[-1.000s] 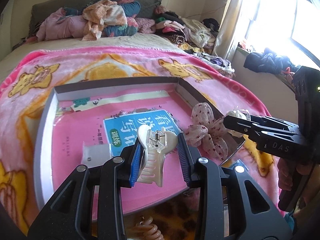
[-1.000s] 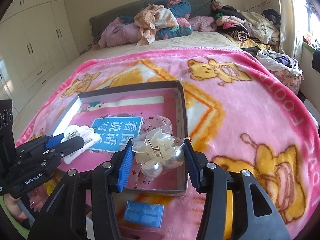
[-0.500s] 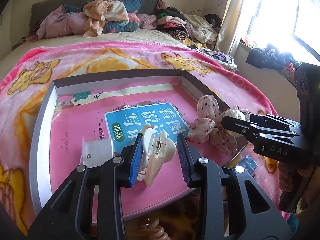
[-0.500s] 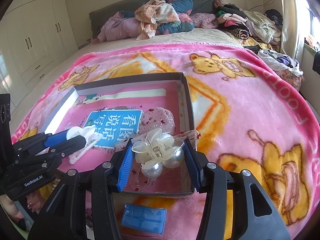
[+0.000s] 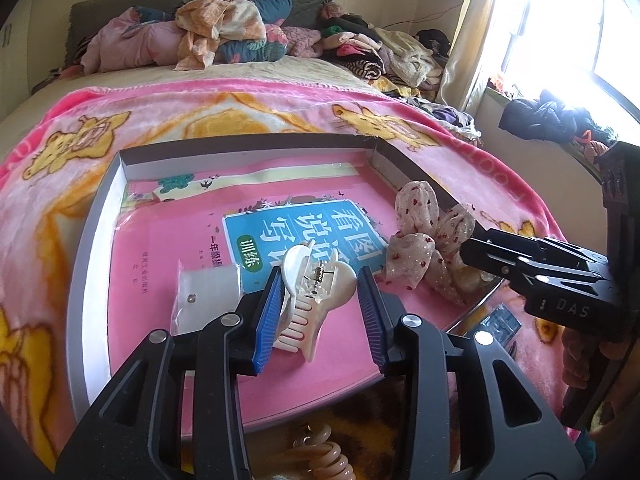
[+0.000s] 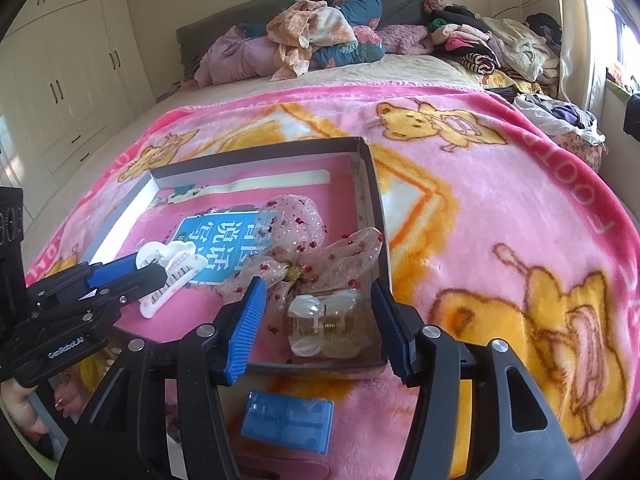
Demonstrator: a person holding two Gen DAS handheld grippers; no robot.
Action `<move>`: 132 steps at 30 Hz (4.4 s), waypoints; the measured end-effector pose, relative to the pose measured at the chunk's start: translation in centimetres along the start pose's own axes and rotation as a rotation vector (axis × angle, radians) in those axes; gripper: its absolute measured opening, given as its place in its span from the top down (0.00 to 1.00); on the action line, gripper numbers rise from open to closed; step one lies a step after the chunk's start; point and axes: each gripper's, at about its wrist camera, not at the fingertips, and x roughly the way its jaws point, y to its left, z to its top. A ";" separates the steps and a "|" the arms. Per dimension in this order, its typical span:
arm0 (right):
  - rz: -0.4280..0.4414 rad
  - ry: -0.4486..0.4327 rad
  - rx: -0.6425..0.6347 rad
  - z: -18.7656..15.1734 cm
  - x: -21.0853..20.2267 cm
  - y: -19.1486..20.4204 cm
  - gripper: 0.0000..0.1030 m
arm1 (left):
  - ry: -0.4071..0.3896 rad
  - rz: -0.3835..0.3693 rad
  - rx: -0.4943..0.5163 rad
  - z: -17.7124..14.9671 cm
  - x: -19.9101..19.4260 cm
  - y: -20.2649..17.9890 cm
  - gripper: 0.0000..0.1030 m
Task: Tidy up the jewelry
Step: 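Carry both clips into the box, right tool releasing the pearl clip, left the claw clip, then open and withdraw both tools from the box toward the remaining accessories, then grasp the yellow hair-tie bag with the left tool while the right tool grasps the clear case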
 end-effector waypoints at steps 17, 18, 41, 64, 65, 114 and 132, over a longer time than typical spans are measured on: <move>-0.035 -0.075 0.002 -0.9 -3.4 0.5 0.26 | -0.017 0.016 -0.010 -0.5 -1.2 0.2 0.58; -0.037 -0.077 0.003 -1.0 -3.5 0.5 0.25 | -0.018 0.016 -0.011 -0.5 -1.4 0.3 0.56; -0.048 -0.175 0.048 -1.5 -9.2 0.6 0.09 | -0.136 0.058 -0.032 -0.2 -7.7 0.1 0.11; -0.028 -0.228 0.005 -3.3 -13.8 2.5 0.08 | -0.195 0.056 -0.017 -1.4 -12.1 -0.1 0.11; -0.025 -0.226 0.000 -3.5 -13.9 2.7 0.08 | -0.195 0.055 -0.015 -1.5 -12.3 -0.2 0.11; 0.058 0.024 -0.010 -10.0 -6.2 9.8 0.11 | -0.014 0.107 -0.068 -8.7 -9.4 6.1 0.11; 0.073 0.090 0.057 -10.5 -3.6 9.8 0.49 | 0.035 -0.010 -0.091 -8.5 -7.1 5.7 0.53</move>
